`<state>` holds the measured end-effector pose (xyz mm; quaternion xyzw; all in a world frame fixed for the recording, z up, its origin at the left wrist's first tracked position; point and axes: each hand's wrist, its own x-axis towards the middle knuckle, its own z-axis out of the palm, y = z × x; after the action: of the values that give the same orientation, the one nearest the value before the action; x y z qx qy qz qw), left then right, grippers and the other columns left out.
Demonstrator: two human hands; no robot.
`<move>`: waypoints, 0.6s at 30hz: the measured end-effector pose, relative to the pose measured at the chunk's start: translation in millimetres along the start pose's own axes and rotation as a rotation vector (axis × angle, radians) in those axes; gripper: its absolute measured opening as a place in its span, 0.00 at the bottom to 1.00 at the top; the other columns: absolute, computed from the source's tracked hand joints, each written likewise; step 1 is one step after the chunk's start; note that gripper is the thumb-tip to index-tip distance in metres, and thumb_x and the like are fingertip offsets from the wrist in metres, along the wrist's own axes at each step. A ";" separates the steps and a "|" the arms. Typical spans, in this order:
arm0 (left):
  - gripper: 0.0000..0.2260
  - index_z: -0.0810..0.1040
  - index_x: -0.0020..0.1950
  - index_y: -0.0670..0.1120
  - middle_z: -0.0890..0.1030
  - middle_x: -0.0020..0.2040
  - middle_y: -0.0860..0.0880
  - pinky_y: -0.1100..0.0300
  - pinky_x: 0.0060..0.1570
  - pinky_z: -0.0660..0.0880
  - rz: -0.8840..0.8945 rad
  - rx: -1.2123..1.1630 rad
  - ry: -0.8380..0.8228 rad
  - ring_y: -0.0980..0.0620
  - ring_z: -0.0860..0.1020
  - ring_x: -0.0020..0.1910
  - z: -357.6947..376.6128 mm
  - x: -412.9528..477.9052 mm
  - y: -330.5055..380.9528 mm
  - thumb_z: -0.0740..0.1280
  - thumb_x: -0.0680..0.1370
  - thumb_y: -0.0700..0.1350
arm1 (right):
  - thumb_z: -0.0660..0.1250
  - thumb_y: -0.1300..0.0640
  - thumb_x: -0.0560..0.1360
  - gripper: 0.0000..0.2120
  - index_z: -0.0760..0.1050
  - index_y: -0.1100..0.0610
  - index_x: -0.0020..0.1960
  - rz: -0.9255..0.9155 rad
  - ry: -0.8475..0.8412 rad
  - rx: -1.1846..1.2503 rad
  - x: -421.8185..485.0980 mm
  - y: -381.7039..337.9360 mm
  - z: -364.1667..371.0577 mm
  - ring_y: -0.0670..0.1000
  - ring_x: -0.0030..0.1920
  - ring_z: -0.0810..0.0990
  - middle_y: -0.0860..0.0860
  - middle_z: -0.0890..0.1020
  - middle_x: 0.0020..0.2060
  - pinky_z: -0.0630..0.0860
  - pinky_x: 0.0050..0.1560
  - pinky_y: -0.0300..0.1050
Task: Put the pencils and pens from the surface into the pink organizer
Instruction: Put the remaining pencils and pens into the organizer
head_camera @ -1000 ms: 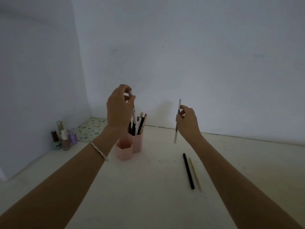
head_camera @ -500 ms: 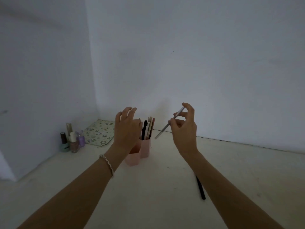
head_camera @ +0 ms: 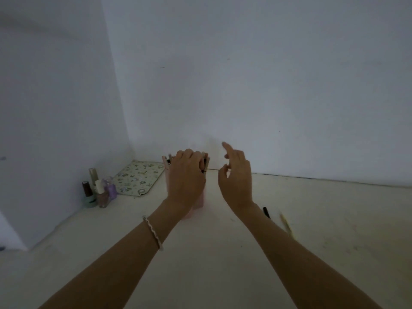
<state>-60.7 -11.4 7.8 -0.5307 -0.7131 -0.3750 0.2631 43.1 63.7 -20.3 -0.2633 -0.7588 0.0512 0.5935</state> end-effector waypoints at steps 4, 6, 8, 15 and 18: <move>0.10 0.76 0.46 0.51 0.75 0.43 0.56 0.66 0.34 0.70 -0.177 -0.222 -0.525 0.55 0.77 0.41 34.6 -21.5 48.4 0.63 0.72 0.37 | 0.63 0.67 0.72 0.23 0.69 0.50 0.64 0.357 0.122 0.122 12.8 33.6 -38.4 0.41 0.38 0.75 0.45 0.76 0.47 0.73 0.38 0.36; 0.08 0.79 0.51 0.49 0.79 0.50 0.52 0.61 0.44 0.76 -0.234 -0.270 -0.694 0.53 0.79 0.47 55.1 -36.1 76.5 0.65 0.74 0.41 | 0.62 0.67 0.71 0.22 0.70 0.49 0.62 0.474 0.165 0.143 12.9 47.9 -56.9 0.38 0.34 0.75 0.45 0.78 0.44 0.71 0.35 0.35; 0.07 0.78 0.48 0.46 0.80 0.47 0.50 0.59 0.45 0.77 -0.249 -0.251 -0.756 0.52 0.79 0.44 71.6 -50.6 101.1 0.66 0.74 0.48 | 0.63 0.67 0.71 0.20 0.71 0.50 0.59 0.525 0.162 0.125 8.0 61.2 -74.3 0.40 0.32 0.75 0.46 0.79 0.42 0.72 0.35 0.36; 0.14 0.72 0.61 0.43 0.78 0.55 0.44 0.54 0.52 0.77 -0.219 -0.186 -0.919 0.47 0.78 0.51 91.6 -65.4 123.9 0.66 0.75 0.38 | 0.62 0.67 0.73 0.16 0.73 0.54 0.58 0.659 0.178 0.121 -8.0 85.9 -102.2 0.45 0.32 0.75 0.46 0.78 0.40 0.72 0.34 0.38; 0.29 0.60 0.75 0.45 0.76 0.62 0.42 0.53 0.57 0.76 -0.212 -0.206 -0.940 0.44 0.77 0.58 84.0 -57.1 115.7 0.66 0.75 0.38 | 0.62 0.66 0.74 0.15 0.72 0.55 0.59 0.709 0.158 0.137 -7.9 87.5 -103.0 0.46 0.32 0.75 0.45 0.77 0.40 0.73 0.34 0.42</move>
<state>68.6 43.0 -55.6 -0.5900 -0.7641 -0.1883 -0.1804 169.6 110.8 -31.5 -0.4726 -0.5671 0.2837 0.6121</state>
